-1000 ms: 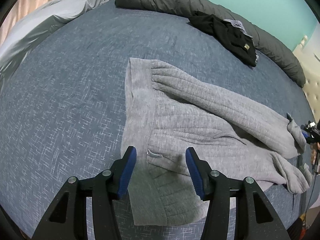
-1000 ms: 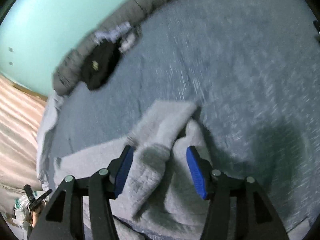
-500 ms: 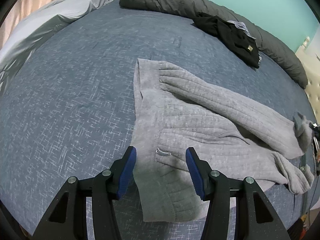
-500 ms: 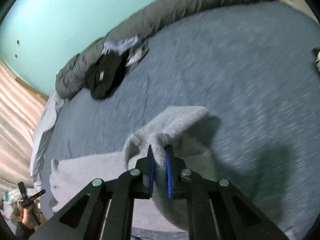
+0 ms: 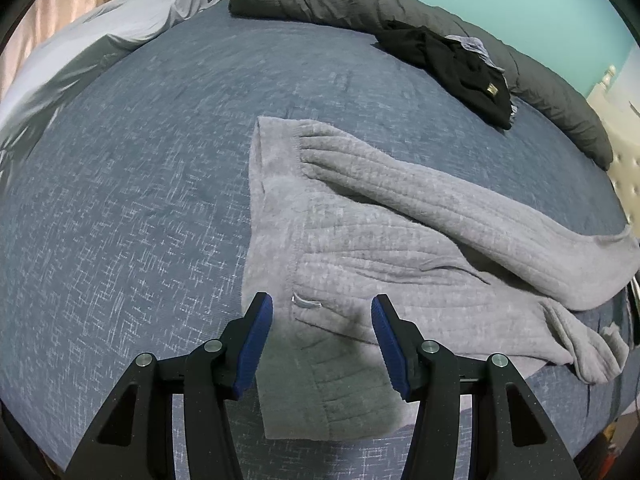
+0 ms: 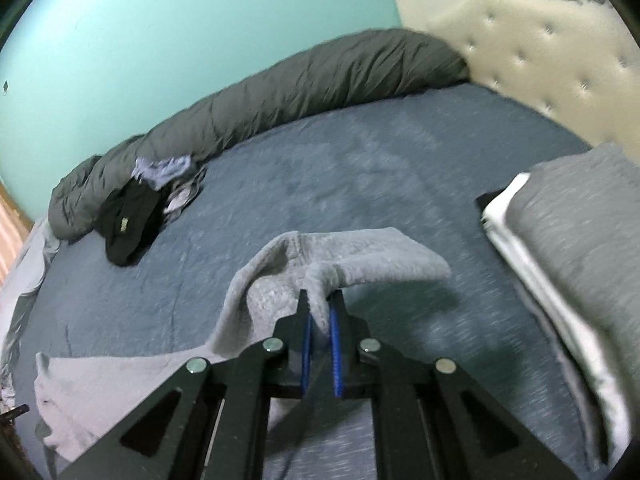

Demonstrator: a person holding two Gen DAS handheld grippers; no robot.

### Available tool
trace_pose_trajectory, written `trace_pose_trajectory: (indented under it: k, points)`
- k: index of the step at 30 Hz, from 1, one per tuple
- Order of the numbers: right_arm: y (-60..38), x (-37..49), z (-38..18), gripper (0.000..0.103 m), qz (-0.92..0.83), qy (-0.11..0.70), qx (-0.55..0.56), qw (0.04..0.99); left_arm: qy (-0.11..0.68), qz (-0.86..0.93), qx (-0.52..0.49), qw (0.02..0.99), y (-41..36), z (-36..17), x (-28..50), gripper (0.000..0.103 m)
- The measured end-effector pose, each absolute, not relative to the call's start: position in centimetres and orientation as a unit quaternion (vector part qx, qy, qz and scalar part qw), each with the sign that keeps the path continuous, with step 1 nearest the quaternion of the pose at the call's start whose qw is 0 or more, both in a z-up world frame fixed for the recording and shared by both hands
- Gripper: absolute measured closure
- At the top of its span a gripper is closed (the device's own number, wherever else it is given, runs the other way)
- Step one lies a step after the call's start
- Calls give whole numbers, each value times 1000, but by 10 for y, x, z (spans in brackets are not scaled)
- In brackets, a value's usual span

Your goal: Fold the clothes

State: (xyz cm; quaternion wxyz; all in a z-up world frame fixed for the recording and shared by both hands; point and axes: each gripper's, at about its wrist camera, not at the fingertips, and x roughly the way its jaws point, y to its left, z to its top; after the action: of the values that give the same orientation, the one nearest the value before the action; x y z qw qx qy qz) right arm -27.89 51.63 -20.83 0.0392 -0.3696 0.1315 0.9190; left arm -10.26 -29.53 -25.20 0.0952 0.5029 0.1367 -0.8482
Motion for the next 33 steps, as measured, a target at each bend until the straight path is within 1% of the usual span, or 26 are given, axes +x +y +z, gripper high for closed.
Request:
trace_pose_trajectory:
  k: [3, 6, 8, 9, 11, 13, 14, 16, 17, 20, 24, 26, 27, 28, 33]
  points:
    - [529, -274, -214, 96, 916, 118, -378, 61, 137, -848, 503, 95, -294, -253, -104, 47]
    - [545, -279, -248, 95, 887, 124, -435, 87, 135, -847, 507, 93, -293, -254, -105, 47]
    - [558, -280, -283, 92, 846, 137, -500, 126, 134, -846, 508, 93, -293, -255, -105, 47]
    - [563, -275, -290, 87, 839, 141, -506, 141, 133, -845, 509, 94, -294, -255, -105, 47]
    - [569, -267, -298, 86, 834, 143, -508, 162, 132, -845, 509, 96, -295, -255, -104, 47]
    - [572, -261, -297, 80, 836, 139, -502, 172, 131, -845, 510, 97, -296, -255, -104, 47]
    - [573, -259, -296, 80, 838, 139, -499, 170, 132, -845, 509, 97, -296, -255, -104, 47]
    - [572, -256, -290, 75, 847, 131, -490, 159, 134, -845, 509, 97, -296, -256, -104, 47]
    - [571, -256, -288, 74, 850, 125, -489, 155, 135, -844, 510, 97, -295, -257, -104, 47]
    - [567, -254, -283, 74, 854, 116, -488, 140, 139, -842, 512, 97, -294, -260, -103, 47]
    - [558, -247, -280, 72, 856, 127, -489, 115, 148, -838, 517, 94, -295, -262, -98, 47]
    - [551, -239, -278, 67, 856, 133, -492, 93, 152, -835, 521, 92, -296, -263, -92, 46]
    - [548, -235, -278, 61, 856, 135, -492, 82, 154, -833, 523, 92, -296, -263, -88, 44]
    - [545, -228, -277, 56, 856, 137, -493, 73, 157, -833, 523, 92, -296, -263, -83, 41]
    - [534, -196, -271, 55, 852, 147, -501, 36, 176, -826, 528, 88, -294, -264, -59, 41]
